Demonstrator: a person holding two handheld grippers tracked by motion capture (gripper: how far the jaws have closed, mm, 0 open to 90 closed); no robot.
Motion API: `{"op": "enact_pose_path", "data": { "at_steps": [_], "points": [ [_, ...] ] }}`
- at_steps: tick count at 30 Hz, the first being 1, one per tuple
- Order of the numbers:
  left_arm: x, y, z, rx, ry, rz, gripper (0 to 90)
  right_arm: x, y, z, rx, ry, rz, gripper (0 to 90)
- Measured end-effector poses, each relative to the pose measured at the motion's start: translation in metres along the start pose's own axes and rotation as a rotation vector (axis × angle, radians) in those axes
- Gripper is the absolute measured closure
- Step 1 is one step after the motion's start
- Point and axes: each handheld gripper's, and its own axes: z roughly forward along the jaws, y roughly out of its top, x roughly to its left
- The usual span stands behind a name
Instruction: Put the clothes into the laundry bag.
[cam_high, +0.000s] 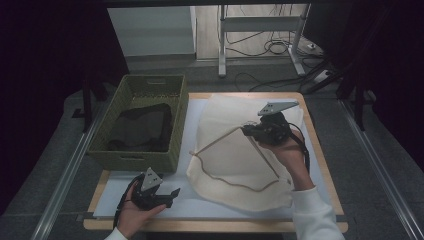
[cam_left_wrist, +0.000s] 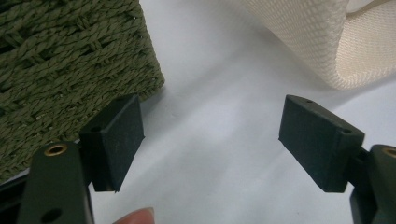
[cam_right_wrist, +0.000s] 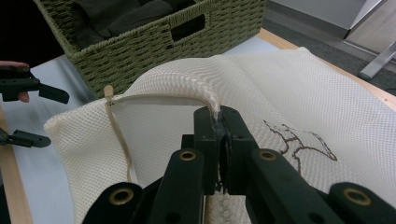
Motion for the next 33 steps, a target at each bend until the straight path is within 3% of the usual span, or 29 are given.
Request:
{"op": "enact_pose_path", "data": {
  "at_steps": [7, 11, 17, 19, 29, 33],
  "points": [
    [-0.001, 0.002, -0.005, -0.006, 0.011, -0.016, 21.5, 0.0, 0.0, -0.002, -0.007, 0.001, 0.003, 86.5],
    [-0.007, 0.011, -0.02, -0.031, -0.002, -0.019, 21.4, -0.002, -0.003, -0.003, -0.008, 0.003, 0.001, 86.5],
    [-0.007, 0.023, -0.036, -0.057, -0.029, -0.043, 26.4, -0.003, -0.004, -0.002, -0.007, 0.014, 0.008, 86.5],
    [-0.007, 0.028, -0.042, -0.068, -0.026, -0.034, 26.4, -0.002, -0.004, -0.002, -0.007, 0.015, 0.009, 86.5],
    [0.001, 0.064, -0.071, -0.135, -0.085, -0.054, 25.8, -0.001, -0.006, -0.004, -0.008, 0.006, 0.013, 86.5],
    [0.011, 0.085, -0.082, -0.174, -0.07, -0.046, 24.6, -0.002, -0.007, -0.004, -0.01, 0.009, 0.014, 86.4]
  ]
}}
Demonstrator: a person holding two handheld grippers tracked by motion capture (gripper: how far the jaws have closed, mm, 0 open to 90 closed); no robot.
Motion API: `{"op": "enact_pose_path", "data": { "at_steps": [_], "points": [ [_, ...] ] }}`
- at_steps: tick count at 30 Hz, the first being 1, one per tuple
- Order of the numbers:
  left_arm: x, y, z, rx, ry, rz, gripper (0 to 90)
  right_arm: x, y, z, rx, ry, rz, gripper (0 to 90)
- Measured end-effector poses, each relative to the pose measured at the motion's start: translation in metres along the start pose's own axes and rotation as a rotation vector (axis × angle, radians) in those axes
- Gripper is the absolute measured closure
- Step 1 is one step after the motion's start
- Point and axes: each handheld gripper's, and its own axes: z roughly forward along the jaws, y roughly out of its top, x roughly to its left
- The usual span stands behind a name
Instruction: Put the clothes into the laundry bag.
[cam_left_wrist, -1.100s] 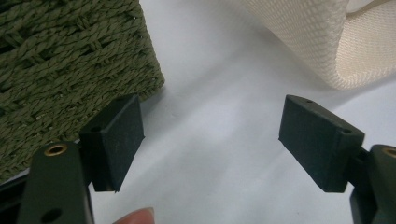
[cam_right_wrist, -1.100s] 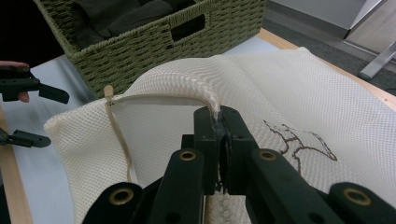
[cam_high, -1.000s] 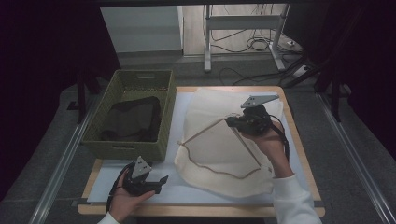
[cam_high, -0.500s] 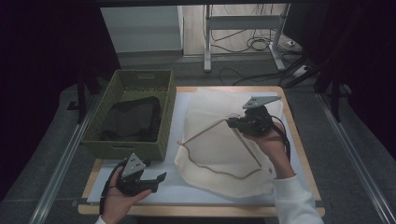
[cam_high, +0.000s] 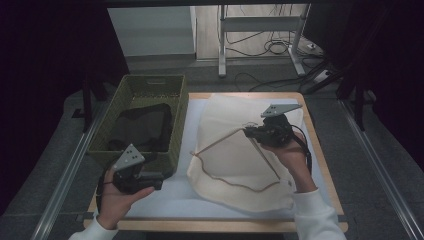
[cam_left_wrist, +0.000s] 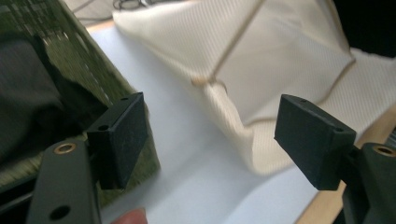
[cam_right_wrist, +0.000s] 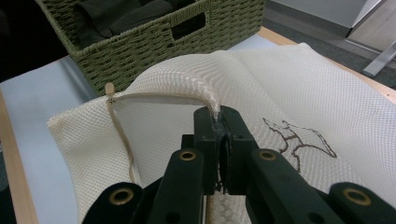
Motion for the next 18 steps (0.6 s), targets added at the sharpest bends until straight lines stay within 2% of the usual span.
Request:
{"op": "enact_pose_path", "data": {
  "at_steps": [2, 5, 6, 13, 18],
  "points": [
    [0.002, 0.004, -0.001, -0.006, 0.004, 0.0, 24.0, 0.0, 0.0, 0.0, 0.0, 0.0, 0.001, 86.4],
    [0.013, 0.016, 0.002, -0.009, 0.013, -0.011, 23.7, 0.0, 0.0, 0.0, 0.001, -0.001, 0.001, 86.5],
    [0.013, 0.016, 0.002, -0.009, 0.013, -0.011, 23.7, 0.0, 0.0, 0.0, 0.001, 0.0, 0.001, 86.4],
    [0.039, 0.032, 0.013, 0.002, 0.027, -0.051, 23.8, -0.002, -0.001, 0.0, 0.0, 0.003, 0.01, 86.5],
    [0.048, 0.036, 0.017, 0.014, 0.031, -0.056, 23.7, -0.002, -0.002, -0.003, -0.006, -0.004, 0.014, 86.4]
  ]
}}
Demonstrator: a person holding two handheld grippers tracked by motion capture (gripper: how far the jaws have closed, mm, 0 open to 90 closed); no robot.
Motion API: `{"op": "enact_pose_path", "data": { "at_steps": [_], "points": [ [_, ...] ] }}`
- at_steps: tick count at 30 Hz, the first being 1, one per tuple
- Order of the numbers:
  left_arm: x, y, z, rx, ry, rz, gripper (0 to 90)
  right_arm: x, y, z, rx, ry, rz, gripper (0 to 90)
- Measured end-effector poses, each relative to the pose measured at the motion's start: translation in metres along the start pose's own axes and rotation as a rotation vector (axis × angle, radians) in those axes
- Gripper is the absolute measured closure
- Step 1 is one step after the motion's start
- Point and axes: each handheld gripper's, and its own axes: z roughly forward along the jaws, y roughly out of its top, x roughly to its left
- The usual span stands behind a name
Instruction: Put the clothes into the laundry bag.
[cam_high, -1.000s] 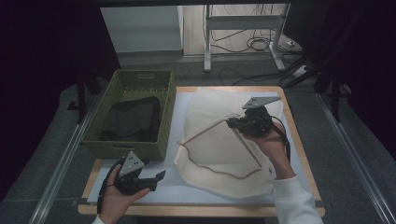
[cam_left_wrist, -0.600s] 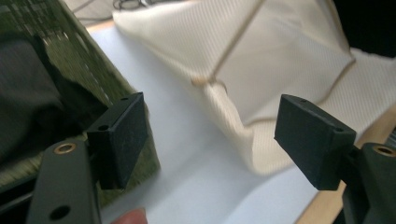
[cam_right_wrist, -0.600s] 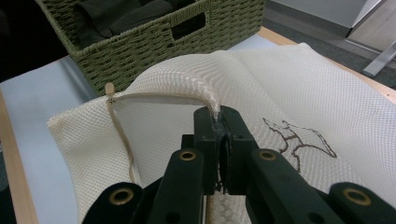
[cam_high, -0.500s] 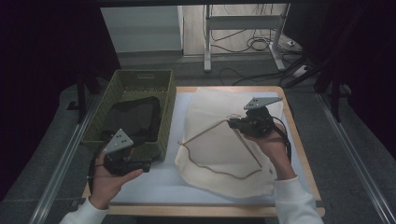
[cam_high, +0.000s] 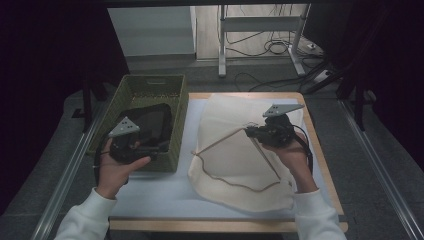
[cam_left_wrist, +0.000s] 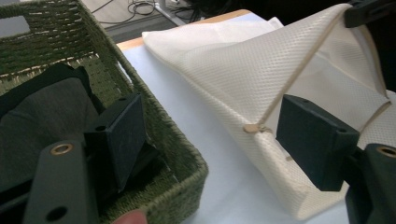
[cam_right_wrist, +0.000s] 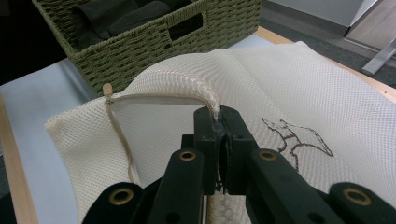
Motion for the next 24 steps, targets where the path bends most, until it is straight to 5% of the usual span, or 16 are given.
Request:
{"op": "enact_pose_path", "data": {
  "at_steps": [12, 24],
  "points": [
    [0.03, 0.016, 0.022, 0.052, 0.081, -0.049, 21.0, -0.002, 0.002, 0.004, 0.002, 0.01, -0.013, 86.4],
    [0.048, 0.024, 0.04, 0.089, 0.091, -0.072, 17.7, 0.002, 0.004, 0.008, 0.009, 0.012, -0.02, 86.4]
  ]
}}
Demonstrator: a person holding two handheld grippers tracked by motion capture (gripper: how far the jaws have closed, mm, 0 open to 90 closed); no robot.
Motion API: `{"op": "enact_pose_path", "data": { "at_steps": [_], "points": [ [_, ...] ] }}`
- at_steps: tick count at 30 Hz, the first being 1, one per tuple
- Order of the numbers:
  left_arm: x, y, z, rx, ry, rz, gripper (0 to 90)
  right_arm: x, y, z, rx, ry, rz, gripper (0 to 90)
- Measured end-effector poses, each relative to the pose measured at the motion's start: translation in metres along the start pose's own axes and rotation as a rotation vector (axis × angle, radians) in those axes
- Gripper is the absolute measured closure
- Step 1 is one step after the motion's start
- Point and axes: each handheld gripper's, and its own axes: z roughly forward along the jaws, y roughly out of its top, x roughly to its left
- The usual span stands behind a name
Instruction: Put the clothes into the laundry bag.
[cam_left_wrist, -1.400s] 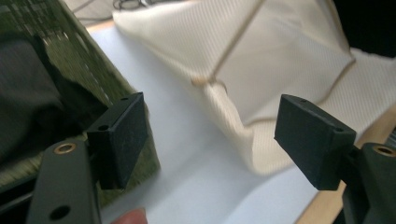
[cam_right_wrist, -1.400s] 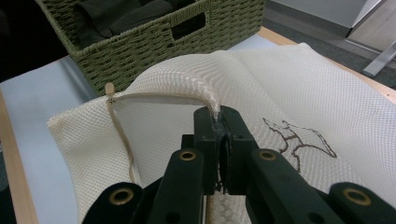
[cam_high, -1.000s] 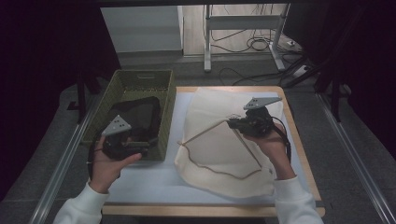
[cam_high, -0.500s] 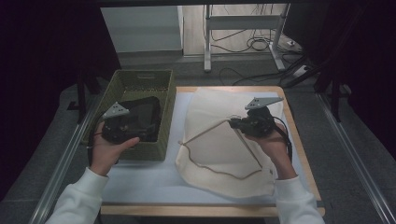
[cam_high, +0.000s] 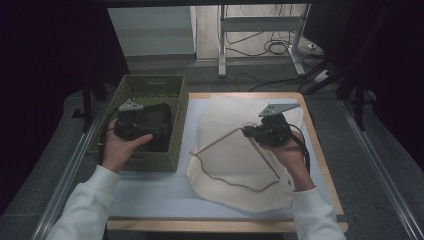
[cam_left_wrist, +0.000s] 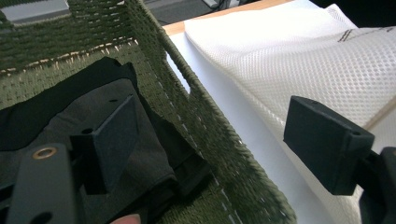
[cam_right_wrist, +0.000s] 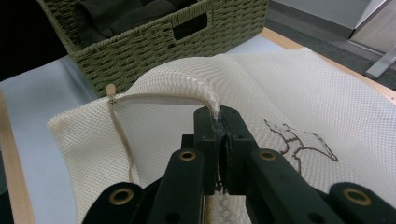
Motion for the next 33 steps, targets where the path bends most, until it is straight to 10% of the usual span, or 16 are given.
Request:
{"op": "enact_pose_path", "data": {
  "at_steps": [33],
  "points": [
    [0.049, 0.031, 0.056, 0.058, 0.112, -0.027, 17.1, -0.004, -0.003, -0.006, -0.014, -0.006, 0.009, 86.4]
  ]
}}
